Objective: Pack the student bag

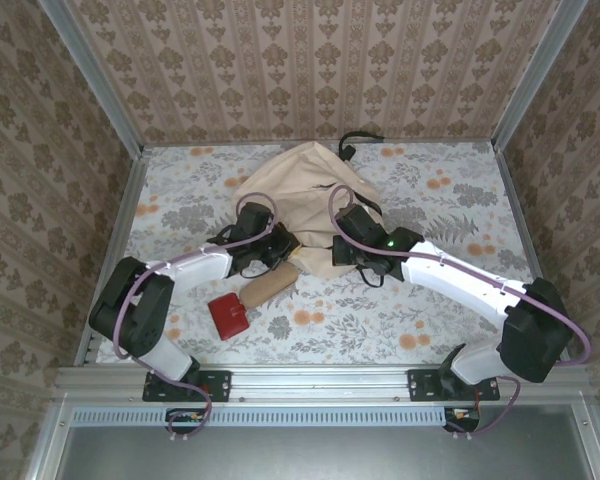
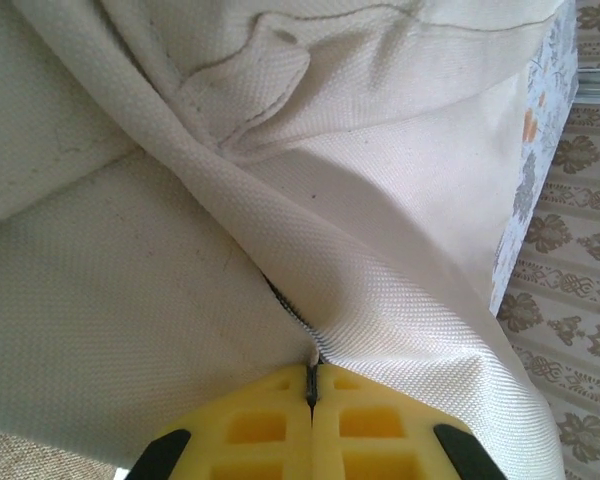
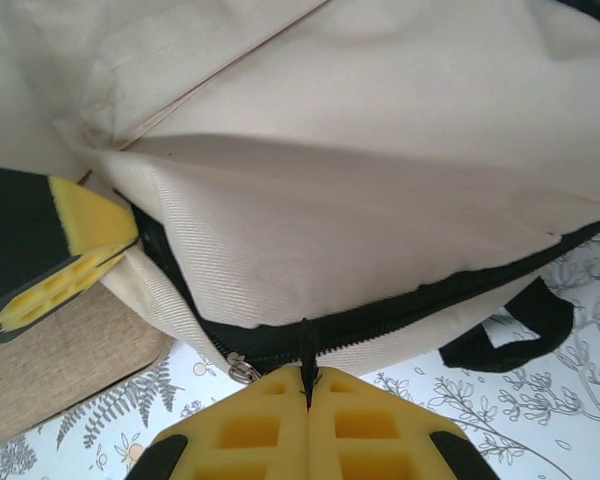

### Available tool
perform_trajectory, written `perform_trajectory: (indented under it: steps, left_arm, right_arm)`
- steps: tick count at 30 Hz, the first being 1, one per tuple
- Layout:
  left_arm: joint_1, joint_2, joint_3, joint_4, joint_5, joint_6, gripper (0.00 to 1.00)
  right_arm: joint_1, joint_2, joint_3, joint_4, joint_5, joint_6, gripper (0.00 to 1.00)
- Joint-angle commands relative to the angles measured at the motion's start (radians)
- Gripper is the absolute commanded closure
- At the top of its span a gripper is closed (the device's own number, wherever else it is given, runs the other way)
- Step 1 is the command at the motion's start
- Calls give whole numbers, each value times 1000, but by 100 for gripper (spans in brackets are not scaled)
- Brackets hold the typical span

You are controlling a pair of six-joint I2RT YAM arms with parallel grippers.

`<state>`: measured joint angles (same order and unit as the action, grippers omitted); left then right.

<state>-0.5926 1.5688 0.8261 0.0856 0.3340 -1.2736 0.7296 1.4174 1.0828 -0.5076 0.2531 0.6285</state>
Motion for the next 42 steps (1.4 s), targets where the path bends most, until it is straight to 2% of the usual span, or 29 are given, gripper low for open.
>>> perform_trajectory:
  steps: [1, 8, 10, 14, 17, 21, 25, 33, 38, 42]
  left_arm:
    - [51, -6, -27, -95, -122, 46, 100]
    - [63, -3, -19, -114, -130, 68, 100]
    - [65, 1, -16, -110, -126, 78, 100]
    - [62, -11, -5, -81, -82, 112, 98]
    - [48, -46, 5, -86, -50, 124, 86]
    - [5, -114, 7, -133, -47, 95, 66]
    - [-28, -180, -39, -129, -48, -2, 54]
    - [-55, -268, -125, -144, -84, -135, 45]
    - [-55, -230, -151, -64, -83, -180, 45]
    - [-58, -169, -138, 10, -80, -195, 54]
  right_arm:
    - [-15, -34, 38, -169, 190, 37, 100]
    - [-19, -34, 70, -197, 234, 38, 100]
    - [-21, -34, 72, -179, 207, 24, 100]
    - [-19, -20, 51, -21, -68, -68, 100]
    - [-18, 11, 43, 82, -243, -82, 100]
    - [-19, 34, 62, 149, -340, -86, 100]
    - [-20, 61, 94, 178, -384, -93, 100]
    - [-28, 131, 157, 187, -348, -84, 100]
    - [-32, 144, 172, 200, -345, -66, 100]
    - [-32, 126, 155, 196, -360, -51, 100]
